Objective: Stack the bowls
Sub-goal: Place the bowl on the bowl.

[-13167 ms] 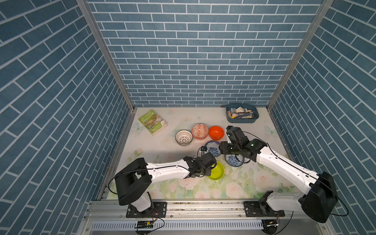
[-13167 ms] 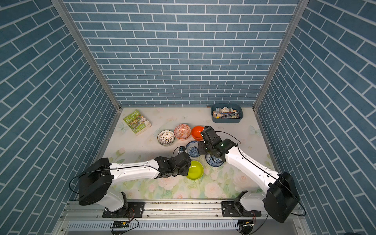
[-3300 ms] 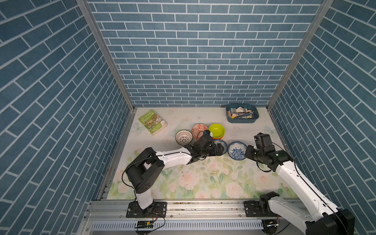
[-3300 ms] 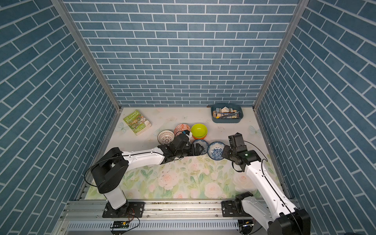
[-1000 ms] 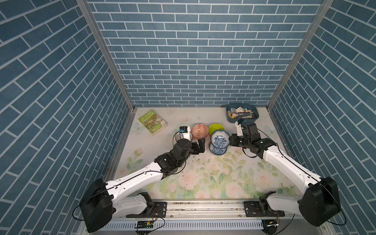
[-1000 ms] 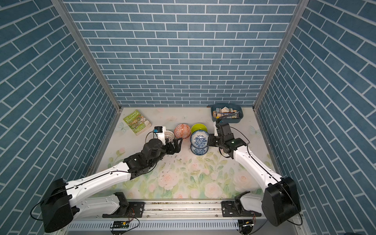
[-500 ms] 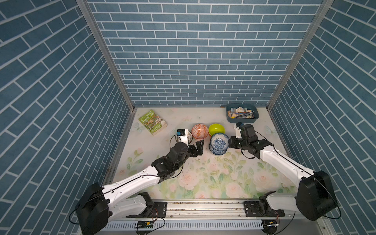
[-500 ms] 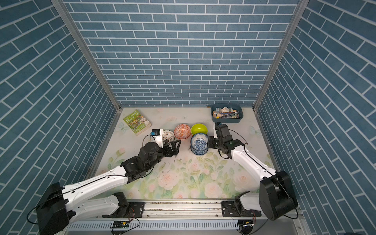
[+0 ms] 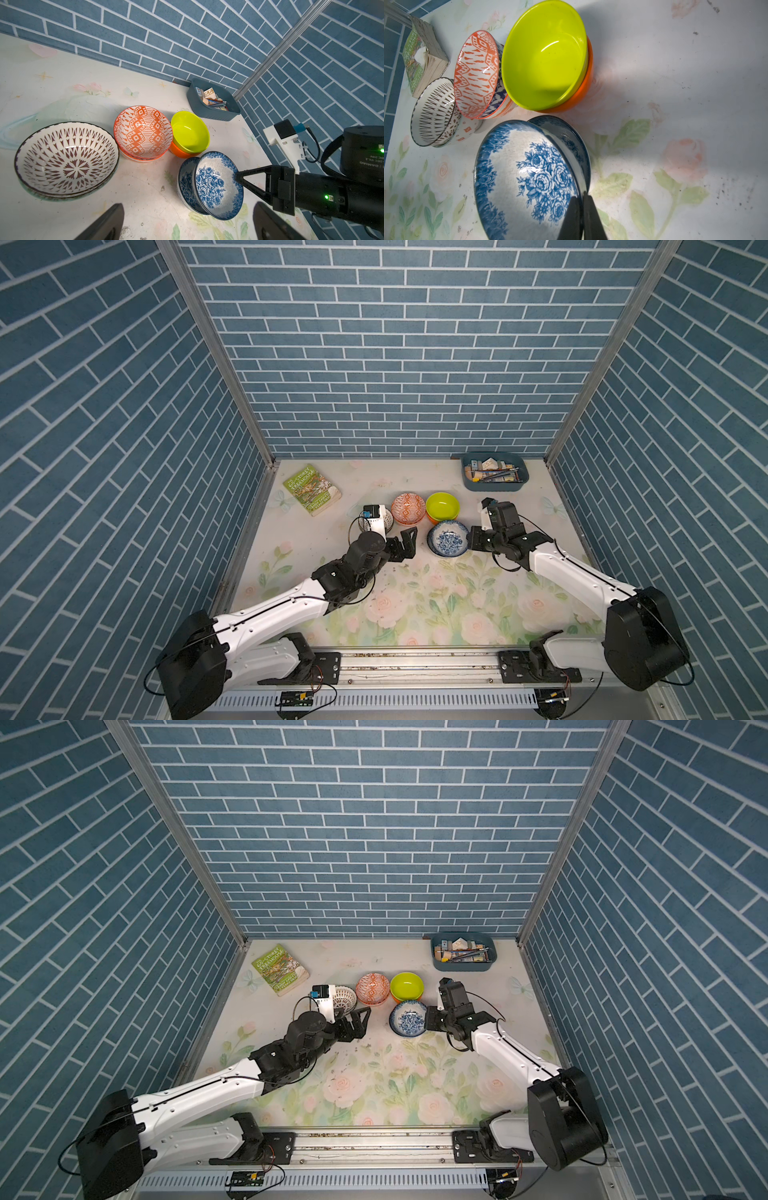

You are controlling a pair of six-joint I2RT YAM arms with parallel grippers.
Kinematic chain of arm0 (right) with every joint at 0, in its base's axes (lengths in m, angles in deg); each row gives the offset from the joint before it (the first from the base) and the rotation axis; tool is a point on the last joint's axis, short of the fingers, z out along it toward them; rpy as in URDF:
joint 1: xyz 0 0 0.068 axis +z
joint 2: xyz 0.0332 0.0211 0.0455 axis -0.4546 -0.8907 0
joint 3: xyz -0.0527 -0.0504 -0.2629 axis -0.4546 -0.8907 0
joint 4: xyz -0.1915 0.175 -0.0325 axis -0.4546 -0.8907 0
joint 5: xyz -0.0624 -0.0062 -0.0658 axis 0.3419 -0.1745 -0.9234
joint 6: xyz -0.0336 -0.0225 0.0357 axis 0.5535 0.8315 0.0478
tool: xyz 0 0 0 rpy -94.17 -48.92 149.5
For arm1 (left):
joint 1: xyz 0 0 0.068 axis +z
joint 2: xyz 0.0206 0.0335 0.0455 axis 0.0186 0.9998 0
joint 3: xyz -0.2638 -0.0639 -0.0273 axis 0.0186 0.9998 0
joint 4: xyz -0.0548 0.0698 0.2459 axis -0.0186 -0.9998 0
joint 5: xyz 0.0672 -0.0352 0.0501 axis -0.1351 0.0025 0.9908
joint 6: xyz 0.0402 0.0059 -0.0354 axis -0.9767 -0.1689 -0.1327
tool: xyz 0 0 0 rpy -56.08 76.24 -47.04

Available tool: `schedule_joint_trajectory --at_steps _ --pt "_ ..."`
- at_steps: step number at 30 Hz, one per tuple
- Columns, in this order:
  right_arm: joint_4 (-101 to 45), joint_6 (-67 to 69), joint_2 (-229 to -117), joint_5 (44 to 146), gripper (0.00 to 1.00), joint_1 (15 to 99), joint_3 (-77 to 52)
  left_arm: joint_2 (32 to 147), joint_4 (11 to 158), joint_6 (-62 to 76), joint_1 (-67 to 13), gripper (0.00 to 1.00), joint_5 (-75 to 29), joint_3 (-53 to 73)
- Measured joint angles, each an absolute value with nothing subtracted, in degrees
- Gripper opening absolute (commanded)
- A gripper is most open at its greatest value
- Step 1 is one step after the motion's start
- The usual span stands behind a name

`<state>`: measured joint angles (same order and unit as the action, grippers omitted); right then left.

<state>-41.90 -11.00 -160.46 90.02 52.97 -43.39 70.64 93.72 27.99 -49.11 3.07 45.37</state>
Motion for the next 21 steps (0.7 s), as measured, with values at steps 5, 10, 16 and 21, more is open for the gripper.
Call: schedule_joint_trajectory --at_steps 5,10,16,21 --pt "-40.61 -11.04 -161.93 89.67 0.00 53.25 -43.39 70.62 93.81 27.99 -49.11 1.00 3.09 45.46" --pt "-39.91 -11.13 -163.59 89.28 0.00 53.30 -43.12 70.53 93.87 27.99 -49.11 1.00 3.13 45.59" --pt "-39.52 -11.15 -164.86 88.82 0.00 53.41 -42.78 69.92 93.94 28.04 -49.11 1.00 3.51 46.20" --pt "-39.08 -11.17 -165.43 88.58 0.00 53.65 -42.75 69.22 93.87 28.06 -49.11 1.00 3.96 47.29"
